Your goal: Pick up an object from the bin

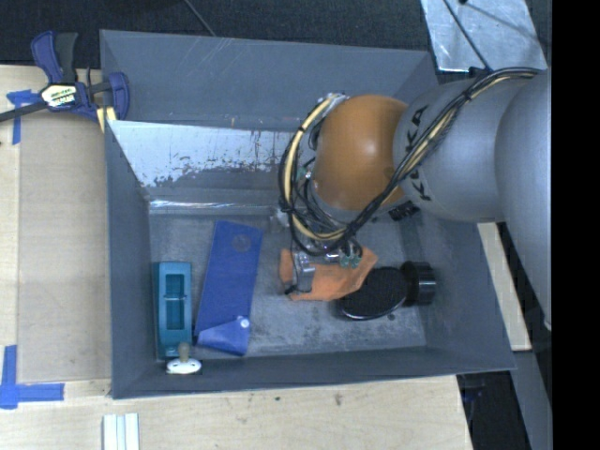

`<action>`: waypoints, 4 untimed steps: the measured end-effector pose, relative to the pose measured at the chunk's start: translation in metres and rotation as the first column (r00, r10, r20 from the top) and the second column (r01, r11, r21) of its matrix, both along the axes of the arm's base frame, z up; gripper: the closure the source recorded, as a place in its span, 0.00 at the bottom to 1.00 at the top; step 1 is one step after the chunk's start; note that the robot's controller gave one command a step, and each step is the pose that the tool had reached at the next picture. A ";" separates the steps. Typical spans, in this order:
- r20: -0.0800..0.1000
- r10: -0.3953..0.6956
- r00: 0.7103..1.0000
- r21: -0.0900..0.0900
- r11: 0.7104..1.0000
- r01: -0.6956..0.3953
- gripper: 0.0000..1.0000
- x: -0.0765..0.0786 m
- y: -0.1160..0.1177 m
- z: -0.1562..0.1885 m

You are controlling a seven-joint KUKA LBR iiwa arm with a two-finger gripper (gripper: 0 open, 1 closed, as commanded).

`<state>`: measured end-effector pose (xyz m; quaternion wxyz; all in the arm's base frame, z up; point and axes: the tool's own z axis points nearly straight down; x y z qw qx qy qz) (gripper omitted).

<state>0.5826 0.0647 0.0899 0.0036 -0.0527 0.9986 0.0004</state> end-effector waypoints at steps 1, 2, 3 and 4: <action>-0.004 -0.016 1.000 0.000 1.000 0.016 1.00 -0.014 -0.020 -0.019; -0.004 -0.016 1.000 0.000 1.000 0.016 1.00 -0.014 -0.020 -0.019; -0.004 -0.003 1.000 -0.001 1.000 0.003 1.00 -0.009 -0.030 0.096; -0.004 -0.003 1.000 -0.001 1.000 0.003 1.00 -0.009 -0.030 0.096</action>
Offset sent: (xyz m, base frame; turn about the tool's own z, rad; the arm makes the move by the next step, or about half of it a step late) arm 0.0000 0.0000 0.0000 0.0000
